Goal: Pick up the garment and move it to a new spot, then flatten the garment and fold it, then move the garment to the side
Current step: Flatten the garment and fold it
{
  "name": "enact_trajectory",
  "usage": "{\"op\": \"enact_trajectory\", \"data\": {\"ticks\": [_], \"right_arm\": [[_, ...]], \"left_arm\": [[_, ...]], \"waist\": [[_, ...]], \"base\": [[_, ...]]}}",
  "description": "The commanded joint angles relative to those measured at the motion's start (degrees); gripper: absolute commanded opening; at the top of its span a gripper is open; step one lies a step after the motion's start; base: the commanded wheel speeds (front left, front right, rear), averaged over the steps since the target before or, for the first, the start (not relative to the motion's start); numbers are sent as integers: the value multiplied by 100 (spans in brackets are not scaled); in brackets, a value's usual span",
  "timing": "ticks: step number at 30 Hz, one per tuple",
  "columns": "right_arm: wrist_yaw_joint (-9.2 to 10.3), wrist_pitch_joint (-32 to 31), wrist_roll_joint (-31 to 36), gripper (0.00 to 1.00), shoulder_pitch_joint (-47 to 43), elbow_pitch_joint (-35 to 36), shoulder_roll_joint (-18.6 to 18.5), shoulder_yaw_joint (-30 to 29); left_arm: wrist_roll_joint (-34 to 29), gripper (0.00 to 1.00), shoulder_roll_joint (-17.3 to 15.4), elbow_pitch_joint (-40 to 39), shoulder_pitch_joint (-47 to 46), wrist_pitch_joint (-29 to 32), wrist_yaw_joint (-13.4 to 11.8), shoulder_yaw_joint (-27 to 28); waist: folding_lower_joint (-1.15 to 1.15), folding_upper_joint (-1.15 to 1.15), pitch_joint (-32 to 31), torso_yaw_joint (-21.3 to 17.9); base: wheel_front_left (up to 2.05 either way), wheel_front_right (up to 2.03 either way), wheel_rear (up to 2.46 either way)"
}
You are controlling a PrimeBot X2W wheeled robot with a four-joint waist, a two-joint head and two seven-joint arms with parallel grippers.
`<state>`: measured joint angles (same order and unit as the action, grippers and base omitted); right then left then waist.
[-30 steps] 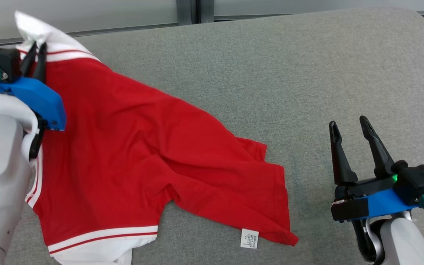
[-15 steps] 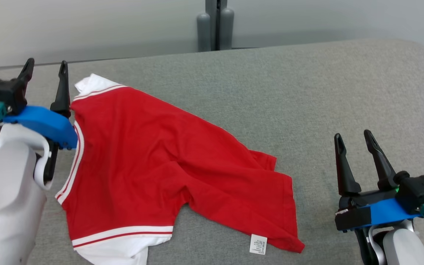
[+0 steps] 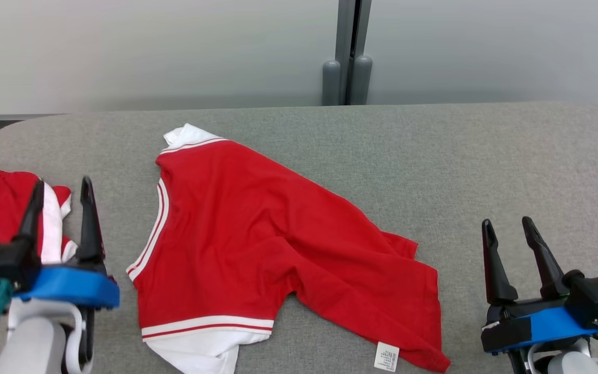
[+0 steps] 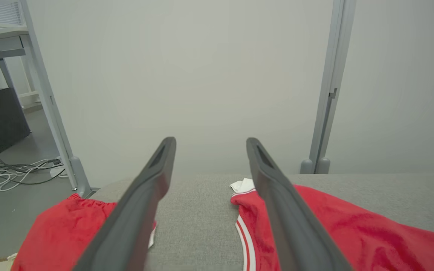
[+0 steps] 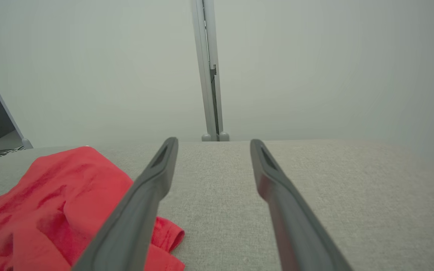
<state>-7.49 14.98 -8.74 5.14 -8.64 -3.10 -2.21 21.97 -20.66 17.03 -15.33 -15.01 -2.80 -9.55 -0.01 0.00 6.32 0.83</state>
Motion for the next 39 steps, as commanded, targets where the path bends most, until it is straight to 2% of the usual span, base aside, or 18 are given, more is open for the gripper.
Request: {"op": "enact_trajectory", "data": {"ticks": [1,7,15,23,36,37,38,39], "right_arm": [[-1,30,-21,100,-98,-25,7,-11],[-1,31,-44,100,-202,-48,14,-7],[-1,31,-56,100,-178,-100,20,83],[-1,31,-65,100,-132,-164,19,108],[-1,31,-84,100,-72,-229,17,89],[-1,31,-89,100,-62,-238,17,100],[-1,31,-93,100,-51,-242,17,106],[-1,31,-93,100,-51,-242,17,106]], "left_arm": [[-61,100,69,-102,240,-20,-18,79],[-235,100,274,-359,946,-19,44,232],[-347,100,290,-69,1031,54,248,74],[-210,100,402,504,1168,719,487,-315],[71,100,560,1172,1329,1443,586,-526],[119,87,586,1197,1302,1451,619,-521],[167,41,615,1215,1273,1434,646,-517],[167,41,615,1215,1273,1434,646,-517]], "waist": [[1,0,-30,23],[1,0,-128,104],[1,0,-177,102],[1,0,-56,-9],[1,0,-2,-77],[1,0,-1,-79],[1,0,0,-79],[1,0,0,-79]], "base": [[0,0,0],[0,0,0],[0,0,0],[0,0,0],[0,0,0],[0,0,0],[0,0,0],[0,0,0]]}}
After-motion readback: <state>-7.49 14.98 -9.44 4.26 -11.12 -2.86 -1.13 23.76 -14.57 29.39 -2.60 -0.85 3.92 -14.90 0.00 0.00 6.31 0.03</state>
